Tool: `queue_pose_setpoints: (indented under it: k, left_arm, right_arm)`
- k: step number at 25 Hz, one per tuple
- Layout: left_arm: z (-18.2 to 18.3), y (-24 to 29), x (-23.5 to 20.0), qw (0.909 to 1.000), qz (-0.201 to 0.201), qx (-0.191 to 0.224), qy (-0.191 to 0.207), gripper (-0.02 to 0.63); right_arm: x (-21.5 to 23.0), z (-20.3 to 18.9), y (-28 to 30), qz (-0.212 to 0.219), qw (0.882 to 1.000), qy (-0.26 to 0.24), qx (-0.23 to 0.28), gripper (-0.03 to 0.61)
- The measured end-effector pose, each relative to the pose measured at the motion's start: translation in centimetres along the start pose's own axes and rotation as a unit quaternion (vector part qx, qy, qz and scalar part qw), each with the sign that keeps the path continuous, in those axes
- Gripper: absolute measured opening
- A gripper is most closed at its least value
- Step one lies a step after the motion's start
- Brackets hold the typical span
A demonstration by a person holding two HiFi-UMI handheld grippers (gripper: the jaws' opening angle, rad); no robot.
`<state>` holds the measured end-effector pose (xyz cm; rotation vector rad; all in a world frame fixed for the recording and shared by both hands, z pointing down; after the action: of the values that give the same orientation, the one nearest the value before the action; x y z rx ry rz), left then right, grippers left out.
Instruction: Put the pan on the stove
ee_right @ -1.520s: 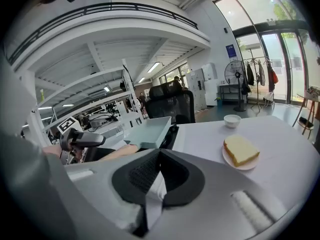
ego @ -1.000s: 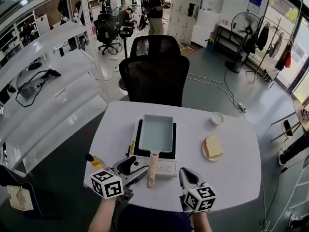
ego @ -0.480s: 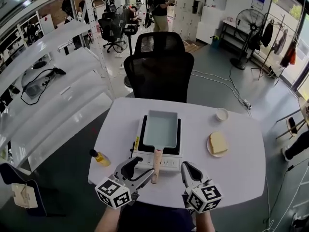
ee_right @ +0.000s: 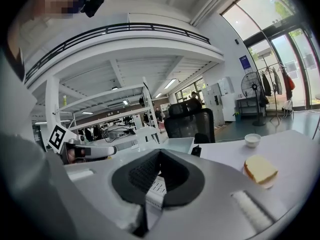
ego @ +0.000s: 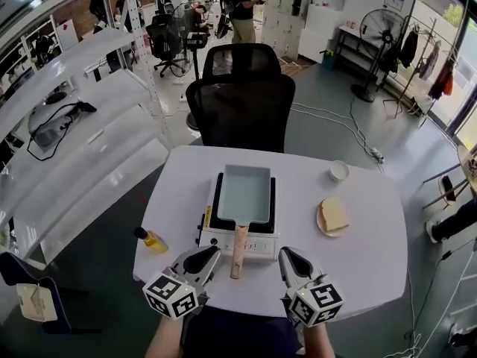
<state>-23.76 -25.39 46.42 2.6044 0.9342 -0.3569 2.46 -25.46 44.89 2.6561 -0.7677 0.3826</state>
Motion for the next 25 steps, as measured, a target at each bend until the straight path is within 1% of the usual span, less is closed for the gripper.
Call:
queue_pose_setpoints:
  k: [3,8,14,19,25]
  left_arm:
    - [-0.2,0.5,0.0,0.9999,-0.008,-0.007,0.003,0.012]
    - [-0.5,1.1,0.3,0.9996,-0.018,-0.019,0.004,0.009]
    - [-0.3,1.7,0.0,0.9995,-0.011,-0.028,0.009,0.009]
    - [0.0,1.8,-0.3,0.9996,-0.008,-0.028,0.004,0.009]
    - [-0.6,2.2,-0.4,0.9994,-0.007,-0.033,0.004,0.009]
  right_arm:
    - [0.2,-0.2,0.2,-0.002,1.000,-0.007,-0.009,0.002]
    - [0.7,-0.5,-0.2,-0.009,1.000,-0.019,-0.019,0.002]
    - [1.0,-0.4,-0.4,-0.014,1.000,-0.017,-0.017,0.002]
    - [0.9,-0.2,-0.5,-0.017,1.000,-0.018,-0.017,0.002]
    - [1.5,-0.4,-0.3,-0.019,1.000,-0.018,-0.017,0.002]
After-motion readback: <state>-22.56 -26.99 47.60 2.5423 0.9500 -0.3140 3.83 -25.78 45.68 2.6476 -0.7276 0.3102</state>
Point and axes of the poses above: the fingertips, and each gripper's own axes: y forward along the fingers, x to its right, z out of its top, the point moved 9 cm from there along -y, backward along the fingers, and after that the axes turned 3 degrees about y, right-handed, at the moved point
